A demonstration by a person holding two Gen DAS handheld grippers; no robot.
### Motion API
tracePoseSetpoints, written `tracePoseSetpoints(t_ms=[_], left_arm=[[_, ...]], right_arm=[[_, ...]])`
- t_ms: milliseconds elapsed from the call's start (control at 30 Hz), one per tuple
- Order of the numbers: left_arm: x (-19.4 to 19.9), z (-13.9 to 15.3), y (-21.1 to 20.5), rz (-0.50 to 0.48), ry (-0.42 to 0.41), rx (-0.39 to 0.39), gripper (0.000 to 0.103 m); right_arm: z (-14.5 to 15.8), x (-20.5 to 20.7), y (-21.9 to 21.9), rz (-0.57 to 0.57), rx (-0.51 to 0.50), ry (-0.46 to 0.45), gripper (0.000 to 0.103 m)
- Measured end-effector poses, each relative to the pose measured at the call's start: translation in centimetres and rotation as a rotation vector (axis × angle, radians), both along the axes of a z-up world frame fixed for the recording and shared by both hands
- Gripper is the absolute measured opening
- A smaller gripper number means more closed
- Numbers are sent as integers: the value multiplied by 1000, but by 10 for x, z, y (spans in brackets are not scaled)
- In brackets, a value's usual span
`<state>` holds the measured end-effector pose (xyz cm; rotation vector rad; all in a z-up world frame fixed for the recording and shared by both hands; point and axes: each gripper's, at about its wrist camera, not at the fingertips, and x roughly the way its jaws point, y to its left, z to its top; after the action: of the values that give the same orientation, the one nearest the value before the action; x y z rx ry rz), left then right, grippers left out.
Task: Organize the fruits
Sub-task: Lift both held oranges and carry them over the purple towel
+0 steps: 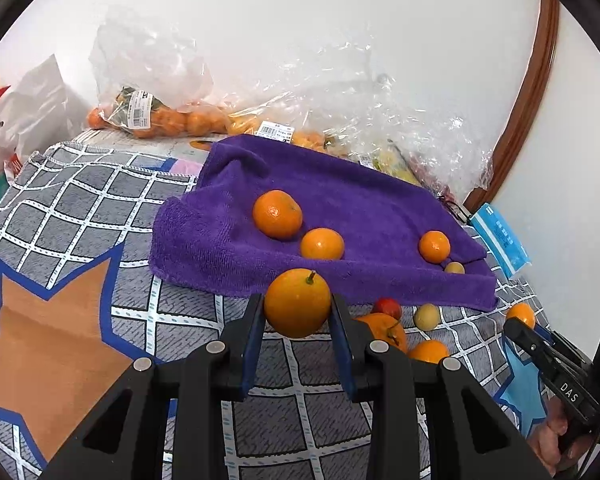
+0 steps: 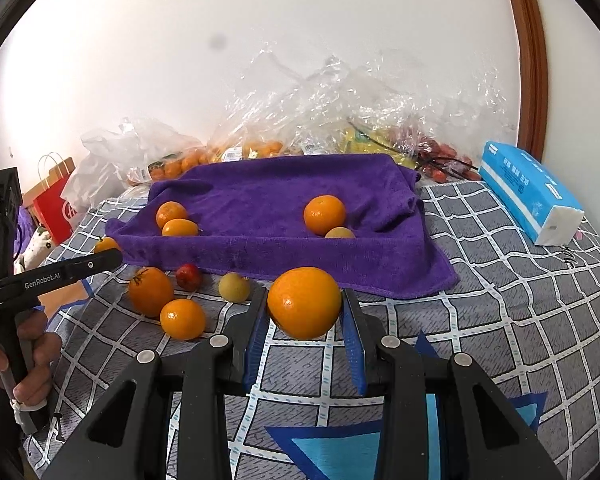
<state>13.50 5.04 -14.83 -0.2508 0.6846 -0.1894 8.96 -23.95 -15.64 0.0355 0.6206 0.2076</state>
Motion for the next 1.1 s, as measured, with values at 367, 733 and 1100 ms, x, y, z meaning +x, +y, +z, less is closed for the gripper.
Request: tracePoseSetpoints(t_ms=[367,733,1100], left_arm=[[-5,6,-5,-16,-44,30,31],[-8,8,-7,-14,-61,43,31],[-16,12,-11,-23,-96,67,31]], right_arm=[[4,-5,1,4,-5,-22,35],[3,-3,1,-3,-2,-20,35],[4,-5,-5,-18,25,-30,35]])
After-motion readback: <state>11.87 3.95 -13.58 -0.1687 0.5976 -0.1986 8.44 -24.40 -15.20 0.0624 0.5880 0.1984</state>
